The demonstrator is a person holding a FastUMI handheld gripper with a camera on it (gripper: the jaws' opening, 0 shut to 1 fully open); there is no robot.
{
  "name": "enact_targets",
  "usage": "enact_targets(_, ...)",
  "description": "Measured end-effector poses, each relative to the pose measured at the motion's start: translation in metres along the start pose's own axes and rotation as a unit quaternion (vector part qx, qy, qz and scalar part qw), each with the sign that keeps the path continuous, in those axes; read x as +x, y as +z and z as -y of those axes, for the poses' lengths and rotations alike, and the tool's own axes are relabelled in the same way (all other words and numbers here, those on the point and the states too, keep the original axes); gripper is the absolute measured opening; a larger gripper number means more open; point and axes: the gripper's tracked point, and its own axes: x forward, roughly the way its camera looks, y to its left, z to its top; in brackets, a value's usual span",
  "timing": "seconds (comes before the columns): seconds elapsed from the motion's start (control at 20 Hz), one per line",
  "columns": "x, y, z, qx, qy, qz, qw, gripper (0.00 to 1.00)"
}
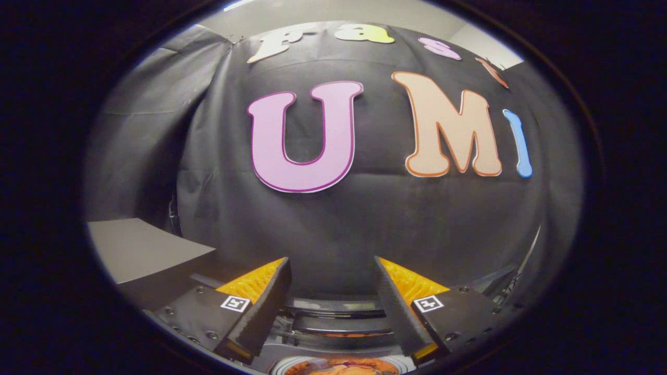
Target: Put the clothes into the washing machine and then close the washing machine lid.
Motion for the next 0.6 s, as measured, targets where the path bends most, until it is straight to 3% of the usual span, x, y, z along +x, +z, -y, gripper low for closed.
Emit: enact_targets(0.6,-0.071,-0.037,-0.003,-0.009,-0.009,-0.066,0.998,0.98)
